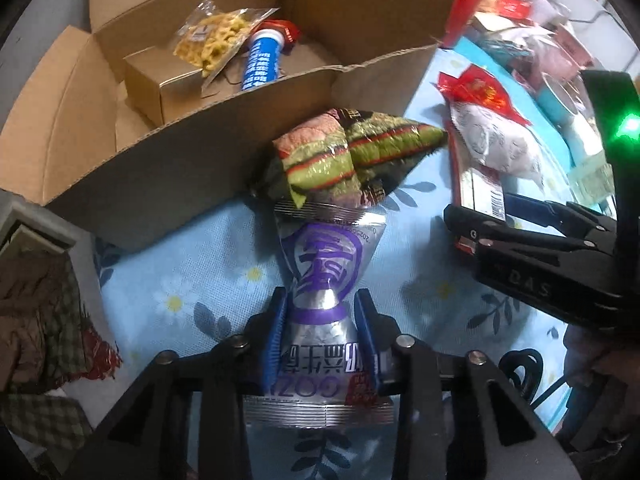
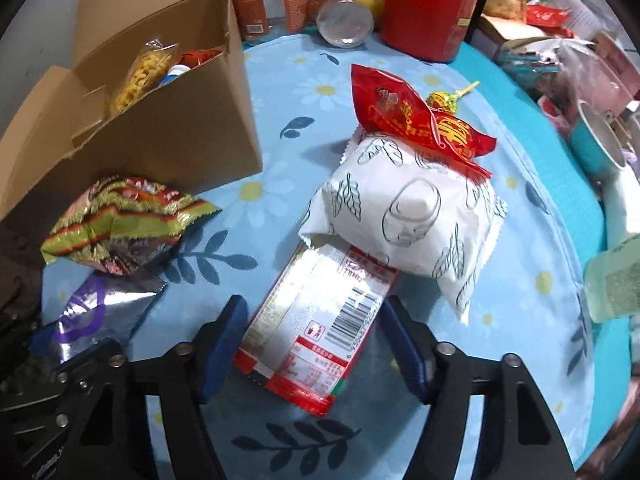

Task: Organize snacks
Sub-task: 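Grasp the red-white spicy strip pack with the right tool while the left tool grasps the purple-silver candy bag, then lift the strip pack and candy bag and carry them over the cardboard box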

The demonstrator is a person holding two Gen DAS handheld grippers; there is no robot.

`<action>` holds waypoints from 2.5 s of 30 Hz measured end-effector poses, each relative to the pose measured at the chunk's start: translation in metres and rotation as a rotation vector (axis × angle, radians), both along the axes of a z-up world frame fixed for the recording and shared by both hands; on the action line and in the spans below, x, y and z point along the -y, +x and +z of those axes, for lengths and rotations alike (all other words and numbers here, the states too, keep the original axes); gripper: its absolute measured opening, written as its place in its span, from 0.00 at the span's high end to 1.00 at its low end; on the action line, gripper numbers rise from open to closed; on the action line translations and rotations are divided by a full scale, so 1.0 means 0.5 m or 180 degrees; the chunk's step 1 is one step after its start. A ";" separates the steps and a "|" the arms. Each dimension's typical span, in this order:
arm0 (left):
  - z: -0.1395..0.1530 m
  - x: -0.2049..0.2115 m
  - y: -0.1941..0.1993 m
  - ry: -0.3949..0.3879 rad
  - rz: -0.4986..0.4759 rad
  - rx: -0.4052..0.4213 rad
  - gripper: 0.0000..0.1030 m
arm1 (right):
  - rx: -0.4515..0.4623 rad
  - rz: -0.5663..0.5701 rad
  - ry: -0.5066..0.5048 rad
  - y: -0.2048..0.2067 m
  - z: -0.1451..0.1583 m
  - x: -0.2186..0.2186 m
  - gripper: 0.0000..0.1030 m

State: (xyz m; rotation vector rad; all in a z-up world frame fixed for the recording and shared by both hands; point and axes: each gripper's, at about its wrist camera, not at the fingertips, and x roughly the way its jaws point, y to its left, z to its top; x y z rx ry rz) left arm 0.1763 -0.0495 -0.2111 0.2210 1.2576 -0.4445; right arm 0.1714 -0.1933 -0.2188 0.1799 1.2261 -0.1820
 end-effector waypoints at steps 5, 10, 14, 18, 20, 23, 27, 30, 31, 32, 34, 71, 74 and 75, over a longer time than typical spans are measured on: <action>-0.001 -0.034 -0.024 -0.0173 -0.0053 -0.0086 0.70 | -0.0018 -0.0108 0.0037 -0.035 0.008 -0.026 0.49; 0.001 -0.062 -0.066 -0.0236 -0.0163 -0.0158 0.70 | -0.0100 -0.0161 0.0042 -0.091 0.013 -0.067 0.50; 0.004 -0.089 -0.103 -0.0217 -0.0245 -0.0217 0.70 | -0.0180 -0.0080 0.0071 -0.133 0.016 -0.106 0.51; 0.004 -0.111 -0.134 -0.0188 -0.0306 -0.0249 0.70 | -0.0288 0.0029 0.0104 -0.177 0.018 -0.135 0.51; 0.001 -0.110 -0.142 -0.0159 -0.0344 -0.0258 0.70 | -0.0318 0.0053 0.0138 -0.193 0.019 -0.143 0.50; -0.017 -0.108 -0.137 -0.0143 -0.0334 -0.0378 0.70 | -0.0307 0.0026 0.0111 -0.208 0.020 -0.150 0.43; -0.026 -0.105 -0.125 -0.0152 -0.0324 -0.0400 0.70 | -0.0278 -0.0009 0.0079 -0.200 0.023 -0.152 0.39; -0.027 -0.094 -0.114 -0.0147 -0.0326 -0.0375 0.70 | -0.0190 -0.0045 0.0079 -0.191 0.037 -0.149 0.39; -0.026 -0.093 -0.112 -0.0145 -0.0313 -0.0378 0.70 | -0.0152 -0.0063 0.0069 -0.187 0.044 -0.144 0.39; -0.026 -0.090 -0.109 -0.0144 -0.0297 -0.0385 0.70 | -0.0113 -0.0083 0.0058 -0.182 0.053 -0.135 0.39; -0.027 -0.087 -0.105 -0.0148 -0.0263 -0.0392 0.70 | -0.0048 -0.0126 0.0046 -0.170 0.062 -0.124 0.39; -0.018 -0.108 -0.079 -0.0030 0.0282 -0.0388 0.71 | -0.0383 0.0231 -0.0015 -0.156 -0.008 -0.134 0.54; -0.014 -0.113 -0.092 -0.0059 0.0294 -0.0389 0.71 | -0.0389 0.0219 0.0080 -0.160 -0.008 -0.129 0.55; -0.012 -0.113 -0.095 -0.0066 0.0288 -0.0384 0.72 | -0.0391 0.0227 0.0111 -0.162 -0.007 -0.128 0.56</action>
